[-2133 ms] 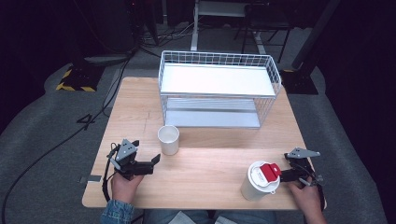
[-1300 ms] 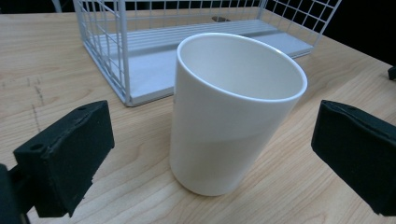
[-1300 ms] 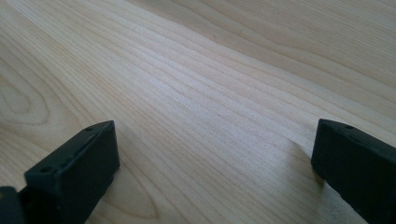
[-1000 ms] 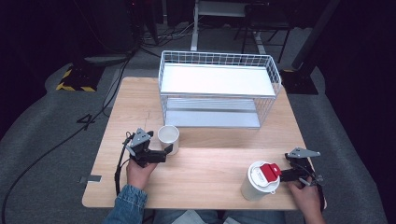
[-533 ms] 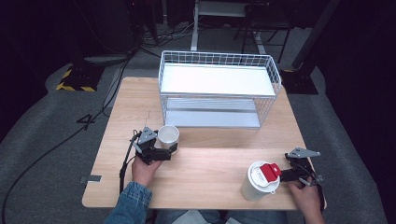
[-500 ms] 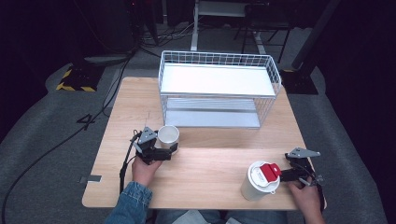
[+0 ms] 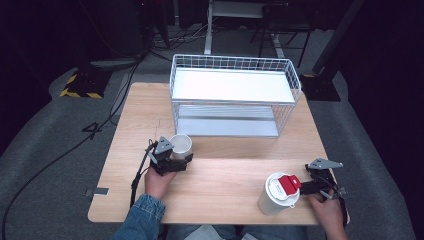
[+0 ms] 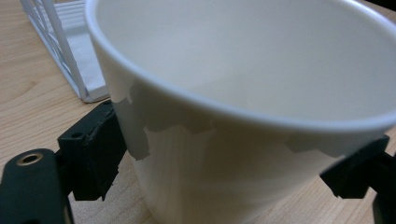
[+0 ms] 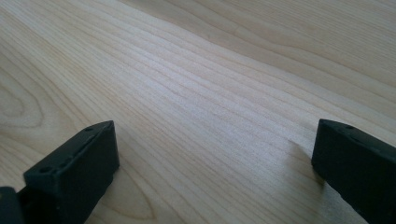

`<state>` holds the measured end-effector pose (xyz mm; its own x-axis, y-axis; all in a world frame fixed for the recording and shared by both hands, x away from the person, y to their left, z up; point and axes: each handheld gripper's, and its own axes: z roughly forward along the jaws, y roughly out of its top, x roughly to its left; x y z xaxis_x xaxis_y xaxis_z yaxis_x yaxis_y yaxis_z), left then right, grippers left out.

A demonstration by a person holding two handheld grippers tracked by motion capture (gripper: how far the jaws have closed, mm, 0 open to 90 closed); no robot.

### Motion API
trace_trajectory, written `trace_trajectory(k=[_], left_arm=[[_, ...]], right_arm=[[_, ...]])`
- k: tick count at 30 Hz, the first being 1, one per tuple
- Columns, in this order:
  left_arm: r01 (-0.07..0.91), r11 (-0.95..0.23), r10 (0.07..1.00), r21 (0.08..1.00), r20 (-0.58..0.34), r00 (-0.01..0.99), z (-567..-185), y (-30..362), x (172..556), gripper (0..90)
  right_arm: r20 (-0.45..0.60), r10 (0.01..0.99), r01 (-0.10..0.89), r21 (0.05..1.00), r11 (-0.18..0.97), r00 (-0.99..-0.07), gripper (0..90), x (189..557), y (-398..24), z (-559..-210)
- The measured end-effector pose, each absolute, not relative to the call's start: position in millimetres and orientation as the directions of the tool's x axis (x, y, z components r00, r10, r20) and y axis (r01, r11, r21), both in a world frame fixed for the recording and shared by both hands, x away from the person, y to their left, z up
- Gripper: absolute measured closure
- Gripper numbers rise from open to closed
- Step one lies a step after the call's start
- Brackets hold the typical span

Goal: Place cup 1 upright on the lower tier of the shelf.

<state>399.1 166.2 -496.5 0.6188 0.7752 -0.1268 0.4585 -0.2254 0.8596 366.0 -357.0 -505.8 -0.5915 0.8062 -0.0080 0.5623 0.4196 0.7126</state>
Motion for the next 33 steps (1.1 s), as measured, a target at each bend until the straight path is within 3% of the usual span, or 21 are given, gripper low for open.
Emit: trace_trajectory(k=[9, 33], left_arm=[[0.447, -0.259, 0.776, 0.856, -0.091, 0.624, -497, 163, 397, 21.3], [0.431, -0.290, 0.782, 0.854, -0.048, 0.621, -477, 153, 386, 22.0]], right_arm=[[-0.007, 0.806, 0.562, 0.713, 0.419, -0.592, 0.9, 366, -357, -506], [-0.007, 0.807, 0.563, 0.713, 0.419, -0.591, 0.8, 366, -357, -506]])
